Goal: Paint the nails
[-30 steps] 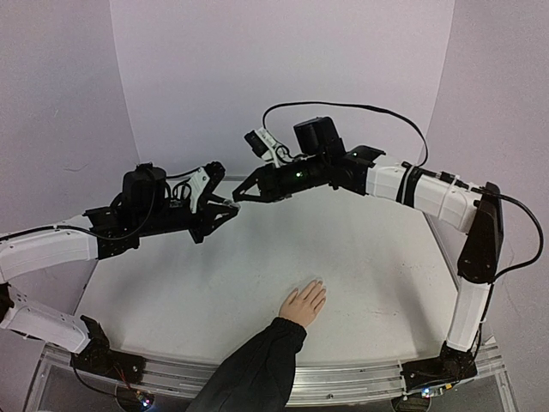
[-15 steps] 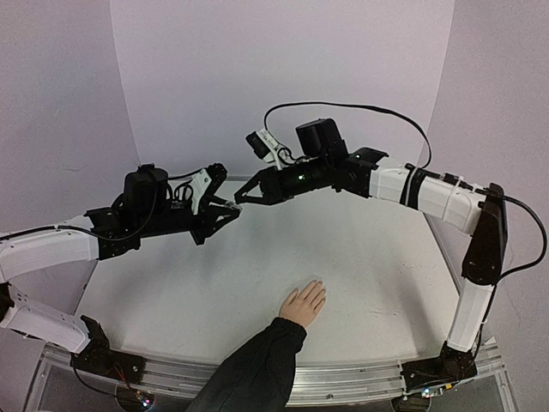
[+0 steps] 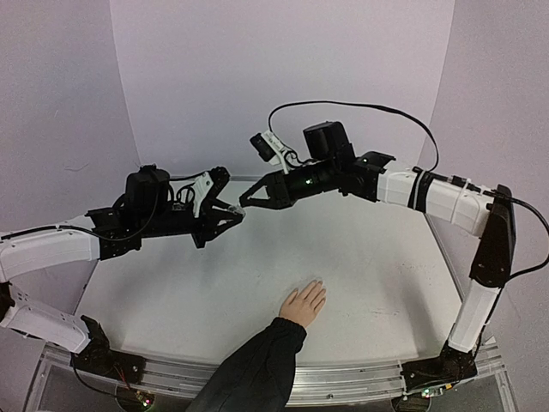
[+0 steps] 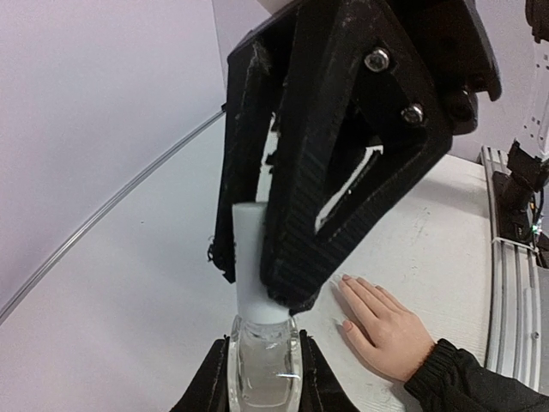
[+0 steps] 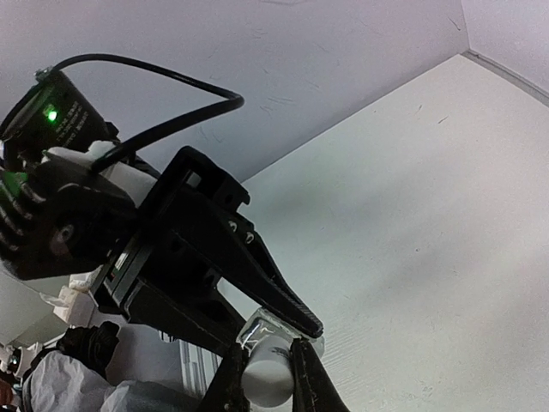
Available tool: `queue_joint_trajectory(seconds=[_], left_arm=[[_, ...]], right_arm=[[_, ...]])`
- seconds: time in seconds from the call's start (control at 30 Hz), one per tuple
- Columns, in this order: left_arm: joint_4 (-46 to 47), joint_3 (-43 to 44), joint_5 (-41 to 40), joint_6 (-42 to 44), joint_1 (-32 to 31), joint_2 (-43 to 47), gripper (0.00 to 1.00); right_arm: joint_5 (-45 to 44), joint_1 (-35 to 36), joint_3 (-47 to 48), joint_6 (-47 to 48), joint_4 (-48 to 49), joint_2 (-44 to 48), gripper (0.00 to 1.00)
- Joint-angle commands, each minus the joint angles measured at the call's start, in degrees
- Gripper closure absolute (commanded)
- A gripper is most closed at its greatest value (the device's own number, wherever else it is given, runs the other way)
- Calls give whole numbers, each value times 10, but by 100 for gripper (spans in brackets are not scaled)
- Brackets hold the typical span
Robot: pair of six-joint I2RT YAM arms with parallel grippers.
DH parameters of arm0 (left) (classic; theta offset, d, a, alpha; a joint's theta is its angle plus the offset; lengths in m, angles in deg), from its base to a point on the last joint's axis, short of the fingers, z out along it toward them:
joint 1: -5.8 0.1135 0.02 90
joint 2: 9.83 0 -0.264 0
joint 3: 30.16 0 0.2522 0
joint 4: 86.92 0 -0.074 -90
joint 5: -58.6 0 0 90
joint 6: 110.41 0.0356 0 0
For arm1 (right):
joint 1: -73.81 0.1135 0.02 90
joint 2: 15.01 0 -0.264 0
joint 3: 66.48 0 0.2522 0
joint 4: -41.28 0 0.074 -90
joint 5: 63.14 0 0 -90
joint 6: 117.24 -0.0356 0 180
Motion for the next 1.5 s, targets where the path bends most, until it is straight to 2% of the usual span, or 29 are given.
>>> queue_joint_trajectory(seconds=[0.0,0.1,0.17,0.63,0.8,0.93,1.17,1.47], left_arm=[[3,27,68,1,2,-4,100],[-6,37,143,-8,5,-10,100],[-8,43,174,-16,8,-12,100],[-21,44,135,-2,10,-18,100],[-22,34,110,4,10,-17,100],[-22,26,84,6,10,-10,100],[-22,12,41,-3,10,12,100],[-8,32,-38,-74,10,15,100]], right_arm=[[91,-1,-23,97,29,55,100],[122,0,-28,151,2,56,100],[94,0,-38,167,1,67,100],[118,0,-43,124,13,90,100],[92,-1,-63,93,46,121,100],[38,-8,-76,73,47,146,100],[-9,-56,-151,48,53,202,100],[-61,-140,-355,62,54,287,100]])
